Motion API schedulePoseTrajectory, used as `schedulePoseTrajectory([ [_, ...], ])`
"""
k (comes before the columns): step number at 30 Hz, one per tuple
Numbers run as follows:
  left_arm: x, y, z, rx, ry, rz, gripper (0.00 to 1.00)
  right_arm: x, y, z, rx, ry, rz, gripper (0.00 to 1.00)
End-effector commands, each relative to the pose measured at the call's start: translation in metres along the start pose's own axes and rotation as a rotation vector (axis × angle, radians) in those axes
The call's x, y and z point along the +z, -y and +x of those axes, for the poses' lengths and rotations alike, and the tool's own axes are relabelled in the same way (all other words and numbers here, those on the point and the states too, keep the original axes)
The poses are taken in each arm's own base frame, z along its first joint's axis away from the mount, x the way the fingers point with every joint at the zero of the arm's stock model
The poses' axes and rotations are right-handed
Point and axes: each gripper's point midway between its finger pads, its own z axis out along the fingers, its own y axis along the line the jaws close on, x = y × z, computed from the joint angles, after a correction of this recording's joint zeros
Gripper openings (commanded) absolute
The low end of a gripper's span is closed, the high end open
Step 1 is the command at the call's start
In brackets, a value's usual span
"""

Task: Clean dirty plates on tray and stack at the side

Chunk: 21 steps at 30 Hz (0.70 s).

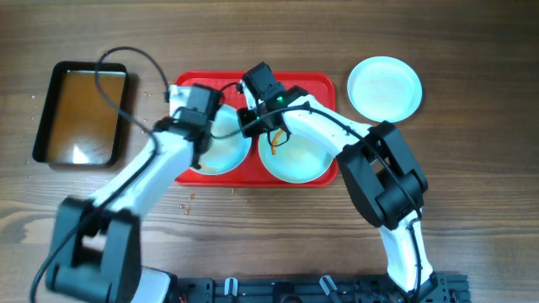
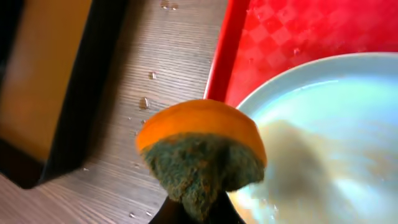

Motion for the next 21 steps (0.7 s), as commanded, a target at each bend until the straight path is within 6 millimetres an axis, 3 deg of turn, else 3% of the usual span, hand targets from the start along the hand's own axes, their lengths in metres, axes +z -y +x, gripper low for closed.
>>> schedulePoseTrajectory([
  [1, -0.027, -0.001, -0.015, -0.228, -0.029, 0.325, 0.04, -0.038, 0.004, -0.042, -0.026, 0.124, 0.051, 0.04],
  [5, -0.045, -0.024, -0.027, -0.408, -0.060, 0.580, 0.04, -0.085, 0.006, -0.073, -0.119, 0.234, 0.160, 0.04],
  [9, -0.040, -0.053, -0.016, -0.531, -0.133, 0.640, 0.04, -0.143, 0.015, -0.097, -0.247, 0.349, 0.326, 0.04],
  [12, -0.037, -0.062, -0.010, -0.537, -0.152, 0.639, 0.04, -0.188, 0.013, -0.109, -0.337, 0.433, 0.476, 0.04],
  [14, -0.038, -0.060, -0.011, -0.537, -0.151, 0.655, 0.04, -0.217, 0.005, -0.112, -0.428, 0.474, 0.585, 0.04],
  [21, -0.040, -0.058, -0.012, -0.537, -0.148, 0.673, 0.04, -0.265, -0.037, -0.111, -0.801, 0.456, 1.017, 0.04],
])
